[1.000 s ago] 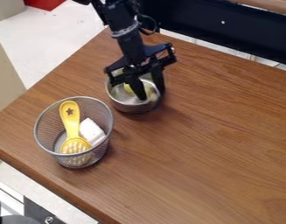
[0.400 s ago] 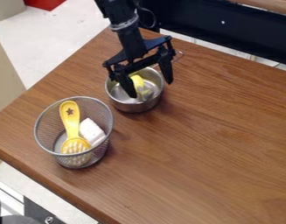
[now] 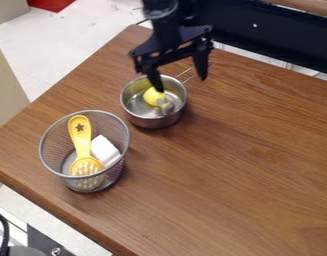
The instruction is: Put the knife in the silver pot
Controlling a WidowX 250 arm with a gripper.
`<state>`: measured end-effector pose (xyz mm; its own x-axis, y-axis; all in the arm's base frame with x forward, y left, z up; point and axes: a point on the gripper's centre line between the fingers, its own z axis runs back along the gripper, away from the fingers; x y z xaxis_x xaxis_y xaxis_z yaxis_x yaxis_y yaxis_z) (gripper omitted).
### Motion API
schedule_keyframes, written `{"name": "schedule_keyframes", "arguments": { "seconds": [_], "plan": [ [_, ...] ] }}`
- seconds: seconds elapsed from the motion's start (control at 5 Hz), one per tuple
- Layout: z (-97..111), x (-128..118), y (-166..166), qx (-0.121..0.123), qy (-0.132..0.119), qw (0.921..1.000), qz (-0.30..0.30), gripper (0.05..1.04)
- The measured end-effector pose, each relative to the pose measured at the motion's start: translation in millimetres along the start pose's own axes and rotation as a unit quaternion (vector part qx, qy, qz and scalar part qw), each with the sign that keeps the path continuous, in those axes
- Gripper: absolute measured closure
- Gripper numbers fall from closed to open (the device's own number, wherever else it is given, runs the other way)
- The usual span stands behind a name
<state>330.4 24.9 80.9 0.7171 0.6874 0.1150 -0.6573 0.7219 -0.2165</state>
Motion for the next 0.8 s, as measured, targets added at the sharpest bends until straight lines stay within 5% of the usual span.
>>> {"name": "schedule_keyframes", "arguments": {
  "seconds": [0.2,0.4,0.8],
  "plan": [
    [9.1,6.6,-22.2,0.029,-0.009,0.9975,-0.063,0.083],
    [1.9,7.9,-39.8,0.062,0.01,0.9918,-0.111,0.083],
    [-11.1,-21.9,-72.0,0.06,0.037,0.9799,-0.187,0.083]
  ]
}}
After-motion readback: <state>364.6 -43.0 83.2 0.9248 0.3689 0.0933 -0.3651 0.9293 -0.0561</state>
